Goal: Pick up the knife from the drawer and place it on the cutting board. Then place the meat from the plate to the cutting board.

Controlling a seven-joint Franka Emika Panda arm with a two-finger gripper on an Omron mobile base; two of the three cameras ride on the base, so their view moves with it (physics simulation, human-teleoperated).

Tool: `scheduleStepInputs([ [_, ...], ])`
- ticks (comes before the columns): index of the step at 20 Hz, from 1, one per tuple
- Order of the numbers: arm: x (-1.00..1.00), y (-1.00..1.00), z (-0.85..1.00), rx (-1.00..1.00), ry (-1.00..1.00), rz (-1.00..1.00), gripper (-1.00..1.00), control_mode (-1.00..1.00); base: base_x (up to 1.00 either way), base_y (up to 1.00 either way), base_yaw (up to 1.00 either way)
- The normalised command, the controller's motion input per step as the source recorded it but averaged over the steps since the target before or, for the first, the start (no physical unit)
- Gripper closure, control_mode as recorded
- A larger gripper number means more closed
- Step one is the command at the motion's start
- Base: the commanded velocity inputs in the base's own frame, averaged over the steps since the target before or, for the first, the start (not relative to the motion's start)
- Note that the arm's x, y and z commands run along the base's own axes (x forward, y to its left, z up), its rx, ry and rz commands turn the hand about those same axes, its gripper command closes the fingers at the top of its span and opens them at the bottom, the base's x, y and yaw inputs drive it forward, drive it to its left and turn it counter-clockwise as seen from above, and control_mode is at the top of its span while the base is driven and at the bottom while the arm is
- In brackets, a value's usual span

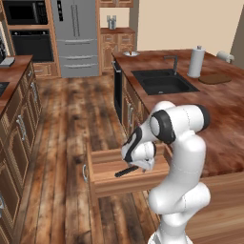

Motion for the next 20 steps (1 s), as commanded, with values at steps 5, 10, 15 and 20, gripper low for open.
scheduleStepInputs([
  [5, 0.0, 0.19, -0.3, -0.06, 0.0, 0.0, -1.0, -1.0, 0.0, 0.0, 0.0],
  [10, 0.15, 0.33, -0.1, -0.04, 0.0, 0.0, -1.0, -1.0, 0.0, 0.0, 0.0],
  [15, 0.26, 0.28, 0.0, -0.01, 0.0, -0.01, -1.0, -1.0, 0.0, 0.0, 0.0],
  [20, 0.21, 0.0, 0.15, 0.0, 0.0, 0.0, -1.0, -1.0, 0.0, 0.0, 0.0],
])
